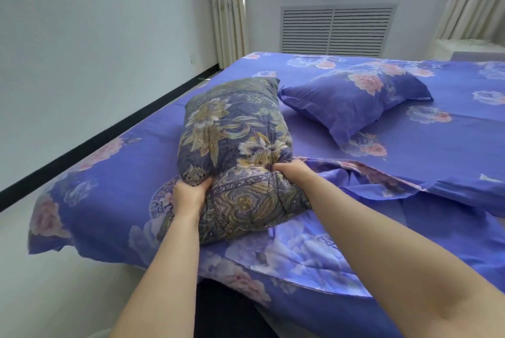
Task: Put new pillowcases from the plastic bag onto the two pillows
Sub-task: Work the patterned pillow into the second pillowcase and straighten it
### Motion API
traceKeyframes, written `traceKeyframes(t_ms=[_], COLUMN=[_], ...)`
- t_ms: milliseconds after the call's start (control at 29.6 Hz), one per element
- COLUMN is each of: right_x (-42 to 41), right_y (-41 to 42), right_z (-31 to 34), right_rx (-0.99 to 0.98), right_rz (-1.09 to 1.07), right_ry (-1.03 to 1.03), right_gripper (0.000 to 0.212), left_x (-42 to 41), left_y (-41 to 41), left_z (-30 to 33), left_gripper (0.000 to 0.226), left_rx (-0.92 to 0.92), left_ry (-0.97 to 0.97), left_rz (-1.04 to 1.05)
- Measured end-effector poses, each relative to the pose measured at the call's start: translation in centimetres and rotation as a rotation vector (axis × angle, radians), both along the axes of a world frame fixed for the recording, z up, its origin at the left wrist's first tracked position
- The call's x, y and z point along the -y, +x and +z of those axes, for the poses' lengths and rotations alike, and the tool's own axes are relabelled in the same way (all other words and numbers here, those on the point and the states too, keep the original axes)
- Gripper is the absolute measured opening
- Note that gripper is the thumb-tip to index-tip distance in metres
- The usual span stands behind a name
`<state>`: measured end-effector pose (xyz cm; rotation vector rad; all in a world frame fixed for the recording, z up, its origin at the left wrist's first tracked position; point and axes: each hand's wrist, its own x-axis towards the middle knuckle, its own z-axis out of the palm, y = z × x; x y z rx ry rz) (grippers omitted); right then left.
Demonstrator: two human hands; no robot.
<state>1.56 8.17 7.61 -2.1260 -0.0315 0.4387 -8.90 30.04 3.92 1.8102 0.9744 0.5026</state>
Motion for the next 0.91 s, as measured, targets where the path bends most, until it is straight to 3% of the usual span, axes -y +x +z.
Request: traceKeyframes(t_ms=[67, 135, 236, 337, 439, 506, 641, 709, 810, 844, 911], right_x=[0.6, 3.0, 7.1, 11.4, 15.0, 16.6, 18.4, 18.6, 18.0, 17.9, 18.0], right_y=[-0.5, -1.5, -4.1, -7.3, -11.3, -14.1, -18.5, -20.2, -21.1, -21.2, -20.7], right_z=[1.7, 4.5, 8.5, 9.7, 9.4, 9.3, 10.3, 9.7, 7.3, 6.6, 4.1], right_rx=[0.124, 0.321, 0.649, 0.831, 0.962, 0.996, 1.259, 1.226, 1.034, 0.937, 0.559], right_rz=[-0.038, -0.065, -0.07, -0.164, -0.262, -0.246, -0.179, -0.096, 0.085, 0.223, 0.5], right_ry=[0.128, 0.225, 0.178, 0.045, -0.136, -0.364, -0.769, -0.923, -1.053, -1.038, -0.931], right_gripper=[0.031, 0.009, 0.028, 0.013, 0.014, 0.02, 0.023, 0.024, 0.033, 0.036, 0.046], left_x=[1.9, 4.5, 8.4, 12.3, 16.2, 18.6, 21.6, 22.5, 23.8, 24.4, 25.6], left_y=[0.1, 0.6, 1.3, 2.0, 2.9, 3.4, 4.3, 4.9, 5.4, 5.4, 4.9], left_z=[2.0, 4.5, 7.8, 9.7, 10.6, 11.5, 13.2, 13.2, 11.9, 11.1, 8.8], left_gripper=[0.04, 0.025, 0.023, 0.026, 0.021, 0.014, 0.019, 0.029, 0.029, 0.019, 0.011], left_rx=[0.159, 0.32, 0.542, 0.637, 0.644, 0.678, 0.775, 0.771, 0.543, 0.431, 0.16], left_ry=[0.097, 0.194, 0.278, 0.26, 0.37, 0.484, 0.626, 0.642, 0.697, 0.757, 0.877], left_rz=[0.003, -0.013, -0.034, -0.145, -0.331, -0.412, -0.555, -0.693, -0.885, -0.982, -1.176])
